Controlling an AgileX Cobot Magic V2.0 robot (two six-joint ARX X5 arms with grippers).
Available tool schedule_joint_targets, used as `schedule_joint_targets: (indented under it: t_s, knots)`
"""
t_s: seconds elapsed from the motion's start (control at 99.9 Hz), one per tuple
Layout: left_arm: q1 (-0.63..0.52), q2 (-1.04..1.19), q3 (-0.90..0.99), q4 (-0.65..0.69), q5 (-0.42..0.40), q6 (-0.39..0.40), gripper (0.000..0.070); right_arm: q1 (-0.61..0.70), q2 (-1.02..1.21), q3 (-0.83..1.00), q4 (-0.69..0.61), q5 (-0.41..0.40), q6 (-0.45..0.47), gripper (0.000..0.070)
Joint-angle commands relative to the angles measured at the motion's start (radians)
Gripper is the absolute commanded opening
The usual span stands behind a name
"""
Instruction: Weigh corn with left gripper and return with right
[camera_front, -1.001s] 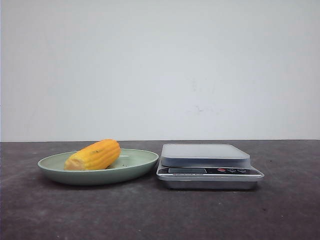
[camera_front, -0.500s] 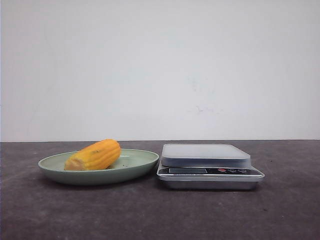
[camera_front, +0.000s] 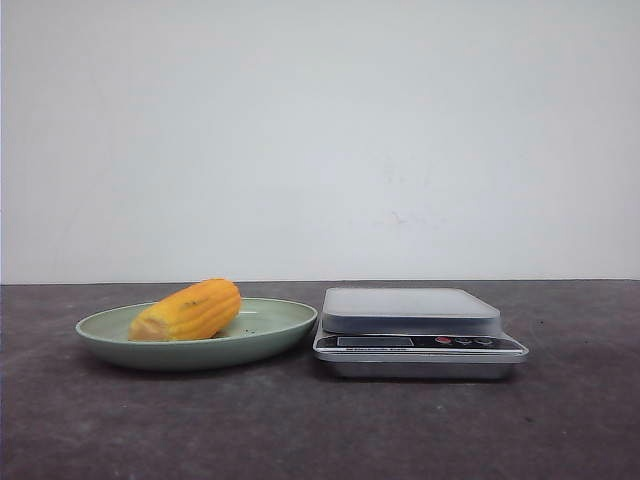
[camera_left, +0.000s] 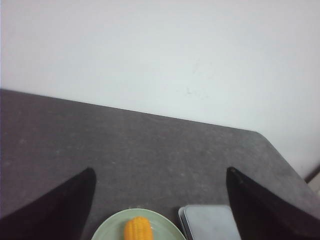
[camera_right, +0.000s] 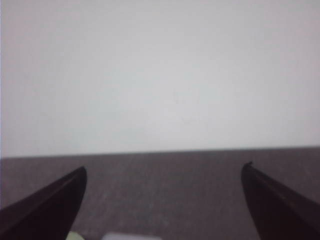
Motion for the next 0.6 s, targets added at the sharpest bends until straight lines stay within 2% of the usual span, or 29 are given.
schedule_joint_targets:
  t_s: [0.0, 0.16, 0.28, 0.41, 0.59]
  knots:
    - [-0.024, 0.03, 0.019, 0.008, 0.001, 0.035, 0.0509, 0.002, 0.023, 0.032, -0.016, -0.005, -0.008, 0.062]
    - [-0.135, 0.146, 0.019, 0.019, -0.046, 0.04, 0.0502, 0.002, 0.082, 0.053, -0.048, -0.058, -0.008, 0.062]
    - [-0.237, 0.264, 0.019, 0.024, -0.15, 0.077, 0.0501, 0.002, 0.106, 0.054, -0.05, -0.058, -0.011, 0.062]
    - [-0.31, 0.384, 0.019, 0.074, -0.181, 0.09, 0.0501, 0.002, 0.124, 0.054, -0.06, -0.058, -0.016, 0.062]
    - [-0.378, 0.55, 0.019, 0.148, -0.292, 0.095, 0.0501, 0.011, 0.145, 0.054, -0.084, -0.056, -0.034, 0.062]
